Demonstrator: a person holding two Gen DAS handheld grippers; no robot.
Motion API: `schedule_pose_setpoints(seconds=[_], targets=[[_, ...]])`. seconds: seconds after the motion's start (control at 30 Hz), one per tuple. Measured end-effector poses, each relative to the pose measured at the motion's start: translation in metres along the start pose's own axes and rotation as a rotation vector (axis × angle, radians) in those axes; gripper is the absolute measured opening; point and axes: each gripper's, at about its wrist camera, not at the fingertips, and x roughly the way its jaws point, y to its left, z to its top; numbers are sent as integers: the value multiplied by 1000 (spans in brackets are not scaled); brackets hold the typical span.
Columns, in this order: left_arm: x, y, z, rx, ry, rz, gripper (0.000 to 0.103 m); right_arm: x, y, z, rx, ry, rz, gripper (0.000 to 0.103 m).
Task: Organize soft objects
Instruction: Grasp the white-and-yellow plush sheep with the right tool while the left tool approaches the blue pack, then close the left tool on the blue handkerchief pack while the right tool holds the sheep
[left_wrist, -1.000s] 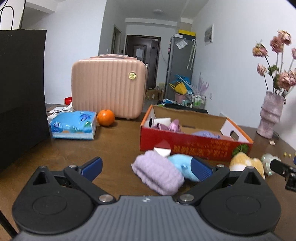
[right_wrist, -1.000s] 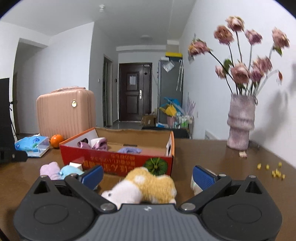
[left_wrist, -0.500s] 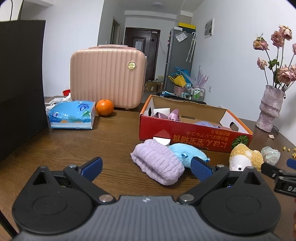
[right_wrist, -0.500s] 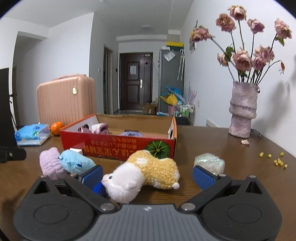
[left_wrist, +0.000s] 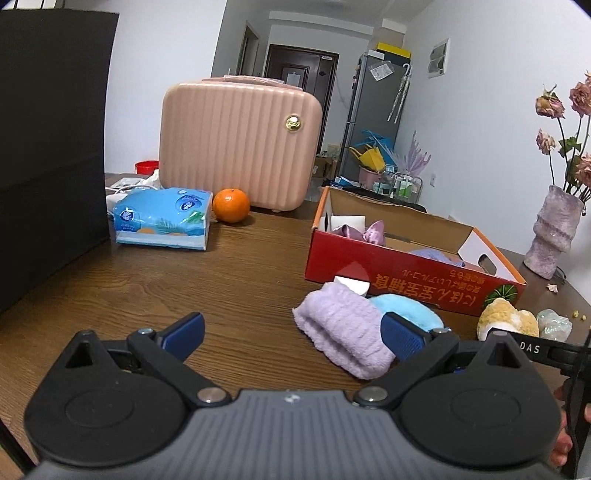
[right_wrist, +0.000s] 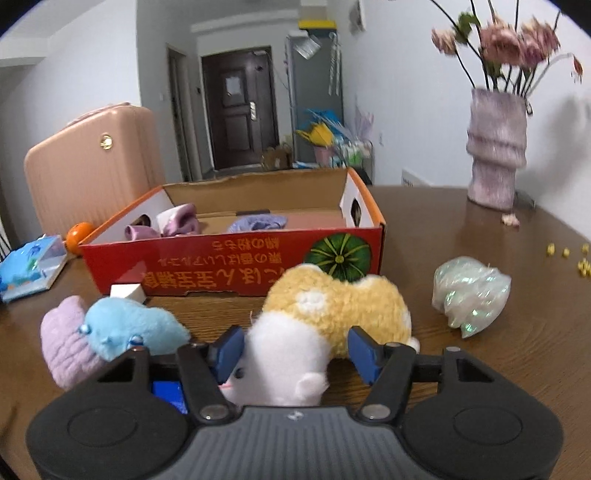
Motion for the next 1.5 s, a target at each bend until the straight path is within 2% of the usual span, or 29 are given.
schedule_pose_setpoints(seconds=[0.1, 0.17, 0.23, 0.5, 0.87, 1.03, 1.27, 1.5], targets=[[2, 2, 0, -8, 15, -1, 103, 9, 2, -3, -2, 33, -15, 60], [0, 2, 0, -7, 13, -8, 103, 13, 0, -4, 5, 59, -8, 54], [0, 2, 0, -4, 14, -10, 103, 17, -4, -5, 17, 77, 7, 54], [4, 0, -2, 2, 33, -17, 103, 14, -20, -8, 14, 63, 86, 44], [18, -5, -5, 30, 73, -27, 103, -14, -31, -3, 26, -50, 132, 43], [31, -10, -7, 78, 106, 7, 103, -36, -36, -2, 29, -123, 135, 43], [29, -32, -14, 135, 111, -42, 103, -62, -52, -6, 39, -203, 123, 43], [27, -69, -26, 159, 124, -104, 103, -65, -57, -6, 46, -203, 140, 43]])
